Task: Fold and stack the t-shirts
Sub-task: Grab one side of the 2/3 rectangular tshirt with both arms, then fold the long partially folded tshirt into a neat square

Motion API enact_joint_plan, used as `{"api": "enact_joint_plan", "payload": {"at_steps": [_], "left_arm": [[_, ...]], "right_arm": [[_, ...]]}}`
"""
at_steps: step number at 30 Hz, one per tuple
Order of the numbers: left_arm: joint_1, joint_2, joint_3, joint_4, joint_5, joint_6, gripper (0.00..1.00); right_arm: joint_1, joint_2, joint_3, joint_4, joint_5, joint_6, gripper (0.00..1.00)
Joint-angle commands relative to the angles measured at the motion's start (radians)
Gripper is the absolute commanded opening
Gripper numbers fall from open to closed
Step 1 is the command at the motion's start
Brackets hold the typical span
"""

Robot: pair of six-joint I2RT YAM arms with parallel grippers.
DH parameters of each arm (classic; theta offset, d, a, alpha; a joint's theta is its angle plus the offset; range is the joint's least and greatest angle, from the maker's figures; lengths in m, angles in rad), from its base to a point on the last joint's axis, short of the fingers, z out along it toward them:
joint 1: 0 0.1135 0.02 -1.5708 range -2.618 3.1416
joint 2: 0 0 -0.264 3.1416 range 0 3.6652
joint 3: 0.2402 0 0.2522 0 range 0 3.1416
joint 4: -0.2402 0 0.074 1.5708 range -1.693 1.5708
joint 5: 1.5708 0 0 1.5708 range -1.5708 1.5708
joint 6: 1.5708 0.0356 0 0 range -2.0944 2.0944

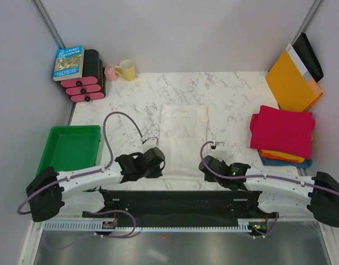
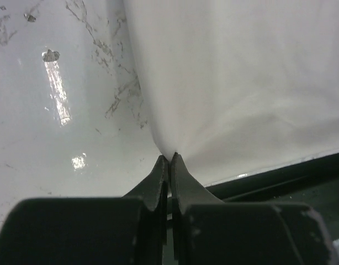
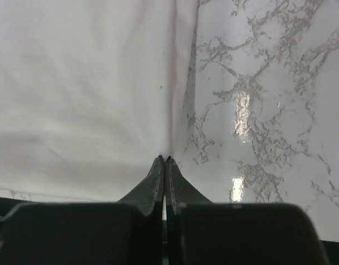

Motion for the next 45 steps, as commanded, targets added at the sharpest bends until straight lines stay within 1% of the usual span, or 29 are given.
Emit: {"api": "enact_joint_plan", "payload": {"at_steps": [1,5,9,11,15,19,22,25,33,37,39,43,45], "left_arm": [[-0.047,-0.132,-0.021,-0.104,-0.062,-0.101,0.02],[-0.091,-0.191,0.018,-0.136,-0.106,-0.098,0.02],[-0.113,-0.179,0.094,-0.150,-0.160,-0.060,0.02],[-0.121,-0.179,0.141,-0.153,-0.180,-0.026,0.02],[-0.121,-0.174,0.216,-0.159,-0.276,0.051,0.02],[-0.108,-0.117,0.308,-0.160,-0.357,0.163,0.02],[-0.044,-0.053,0.377,-0.146,-0.371,0.219,0.02],[0.022,-0.001,0.402,-0.091,-0.350,0.282,0.02],[0.200,0.162,0.485,0.029,-0.276,0.434,0.02],[0.279,0.284,0.567,0.077,-0.253,0.505,0.02],[0.298,0.329,0.604,0.086,-0.249,0.532,0.02],[0.352,0.418,0.695,0.095,-0.236,0.551,0.02],[0.369,0.464,0.719,0.097,-0.217,0.557,0.02]], "right_arm": [[0.033,-0.087,0.087,-0.171,0.114,0.027,0.00],[0.035,-0.122,0.166,-0.214,0.191,-0.014,0.00],[0.035,-0.103,0.258,-0.220,0.243,-0.069,0.00],[0.036,-0.090,0.314,-0.222,0.266,-0.107,0.00],[0.030,-0.047,0.406,-0.211,0.327,-0.178,0.00],[-0.036,0.005,0.450,-0.144,0.305,-0.252,0.00],[-0.125,0.052,0.459,-0.073,0.242,-0.310,0.00],[-0.212,0.103,0.471,-0.001,0.197,-0.370,0.00],[-0.405,0.293,0.586,0.137,0.116,-0.477,0.00],[-0.462,0.434,0.667,0.168,0.096,-0.505,0.00],[-0.490,0.485,0.719,0.171,0.085,-0.503,0.00],[-0.516,0.606,0.776,0.214,0.077,-0.500,0.00],[-0.528,0.653,0.834,0.216,0.073,-0.502,0.00]]}}
